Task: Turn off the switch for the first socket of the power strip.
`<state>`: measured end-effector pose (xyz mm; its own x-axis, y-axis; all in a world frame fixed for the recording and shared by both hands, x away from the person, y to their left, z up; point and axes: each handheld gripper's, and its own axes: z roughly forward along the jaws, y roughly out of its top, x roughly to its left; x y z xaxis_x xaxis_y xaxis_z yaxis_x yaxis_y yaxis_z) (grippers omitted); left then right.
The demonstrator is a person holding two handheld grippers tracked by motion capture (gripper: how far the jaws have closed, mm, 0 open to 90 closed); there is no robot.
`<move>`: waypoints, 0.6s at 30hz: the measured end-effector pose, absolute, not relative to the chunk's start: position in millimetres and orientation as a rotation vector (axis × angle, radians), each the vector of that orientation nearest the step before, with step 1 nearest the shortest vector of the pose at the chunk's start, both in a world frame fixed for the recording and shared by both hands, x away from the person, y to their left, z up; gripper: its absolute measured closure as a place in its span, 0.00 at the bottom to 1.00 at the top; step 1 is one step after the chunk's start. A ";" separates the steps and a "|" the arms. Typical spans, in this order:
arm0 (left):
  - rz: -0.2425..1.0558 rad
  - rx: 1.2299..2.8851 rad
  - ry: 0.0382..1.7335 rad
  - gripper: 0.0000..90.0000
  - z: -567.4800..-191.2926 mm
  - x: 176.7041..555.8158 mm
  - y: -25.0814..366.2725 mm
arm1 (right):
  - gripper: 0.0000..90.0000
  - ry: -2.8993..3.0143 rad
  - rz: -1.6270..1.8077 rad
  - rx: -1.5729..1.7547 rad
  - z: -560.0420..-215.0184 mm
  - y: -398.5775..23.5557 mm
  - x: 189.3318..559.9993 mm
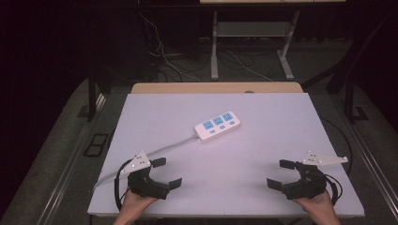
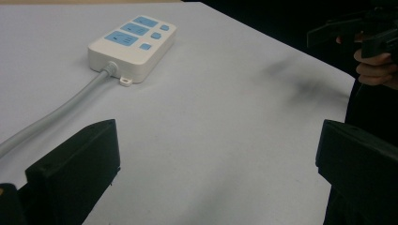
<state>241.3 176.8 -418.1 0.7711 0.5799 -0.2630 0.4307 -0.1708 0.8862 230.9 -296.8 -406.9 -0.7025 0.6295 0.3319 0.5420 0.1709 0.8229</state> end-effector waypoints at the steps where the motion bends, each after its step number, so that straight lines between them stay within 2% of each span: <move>1: 0.158 1.801 0.786 0.00 -418.3 241.4 177.0 | 0.01 2.338 1.583 1.173 -406.9 -296.8 230.9; 18: 0.145 1.813 0.788 0.00 -418.4 242.9 174.9 | 0.01 2.369 1.541 1.177 -411.7 -296.5 229.2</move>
